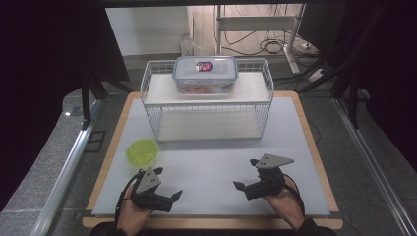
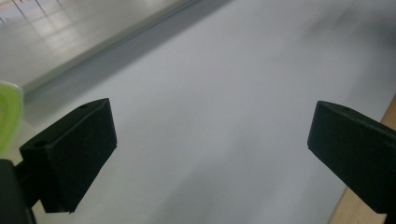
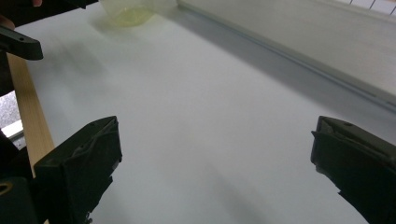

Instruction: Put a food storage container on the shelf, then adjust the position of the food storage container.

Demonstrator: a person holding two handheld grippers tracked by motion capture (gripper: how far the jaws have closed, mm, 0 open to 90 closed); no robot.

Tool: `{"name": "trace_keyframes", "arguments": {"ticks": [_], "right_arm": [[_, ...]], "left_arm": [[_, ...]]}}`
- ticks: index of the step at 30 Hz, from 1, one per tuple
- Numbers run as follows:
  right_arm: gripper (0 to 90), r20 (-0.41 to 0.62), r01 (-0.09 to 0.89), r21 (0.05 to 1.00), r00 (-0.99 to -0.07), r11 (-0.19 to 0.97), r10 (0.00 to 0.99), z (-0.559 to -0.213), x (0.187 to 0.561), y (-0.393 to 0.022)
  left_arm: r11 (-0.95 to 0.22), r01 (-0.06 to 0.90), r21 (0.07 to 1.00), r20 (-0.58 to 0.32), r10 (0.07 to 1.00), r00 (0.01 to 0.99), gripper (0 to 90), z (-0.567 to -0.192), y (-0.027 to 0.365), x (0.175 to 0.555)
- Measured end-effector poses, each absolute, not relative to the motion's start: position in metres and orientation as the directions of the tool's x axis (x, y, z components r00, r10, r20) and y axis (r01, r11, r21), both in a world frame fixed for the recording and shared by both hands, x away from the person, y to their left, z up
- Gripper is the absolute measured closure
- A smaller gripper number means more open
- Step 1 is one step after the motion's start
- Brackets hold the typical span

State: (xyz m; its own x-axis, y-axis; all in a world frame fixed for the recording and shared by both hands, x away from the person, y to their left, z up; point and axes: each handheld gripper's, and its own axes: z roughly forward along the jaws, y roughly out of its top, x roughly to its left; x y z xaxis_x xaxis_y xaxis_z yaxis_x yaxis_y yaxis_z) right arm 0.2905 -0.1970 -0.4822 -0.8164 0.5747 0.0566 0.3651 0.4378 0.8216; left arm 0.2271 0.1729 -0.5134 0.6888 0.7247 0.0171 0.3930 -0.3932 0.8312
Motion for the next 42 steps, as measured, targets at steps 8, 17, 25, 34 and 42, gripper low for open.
{"name": "trace_keyframes", "arguments": {"ticks": [8, 17, 25, 34, 42], "right_arm": [[1.7, 0.039, 0.377, 0.796, -0.813, 0.474, 0.581, -0.493, 0.289, -0.199], [1.9, 0.029, 0.385, 0.788, -0.803, 0.48, 0.595, -0.498, 0.294, -0.201], [2.3, 0.029, 0.393, 0.784, -0.796, 0.48, 0.605, -0.501, 0.297, -0.203], [2.5, 0.032, 0.401, 0.78, -0.792, 0.481, 0.609, -0.504, 0.299, -0.203], [2.8, 0.025, 0.403, 0.777, -0.788, 0.483, 0.616, -0.505, 0.3, -0.203]], "left_arm": [[-0.39, 0.421, 0.819, -0.002, 0.732, 0.681, 1.5, -0.517, 0.174, 0.23], [-0.35, 0.481, 0.804, -0.062, 0.755, 0.653, 5.9, -0.513, 0.181, 0.238], [-0.35, 0.465, 0.813, -0.046, 0.758, 0.651, 35.1, -0.5, 0.193, 0.249], [-0.296, 0.48, 0.826, -0.055, 0.805, 0.591, 71.7, -0.486, 0.219, 0.27], [-0.235, 0.497, 0.835, -0.071, 0.85, 0.521, 89.9, -0.48, 0.251, 0.291]]}}
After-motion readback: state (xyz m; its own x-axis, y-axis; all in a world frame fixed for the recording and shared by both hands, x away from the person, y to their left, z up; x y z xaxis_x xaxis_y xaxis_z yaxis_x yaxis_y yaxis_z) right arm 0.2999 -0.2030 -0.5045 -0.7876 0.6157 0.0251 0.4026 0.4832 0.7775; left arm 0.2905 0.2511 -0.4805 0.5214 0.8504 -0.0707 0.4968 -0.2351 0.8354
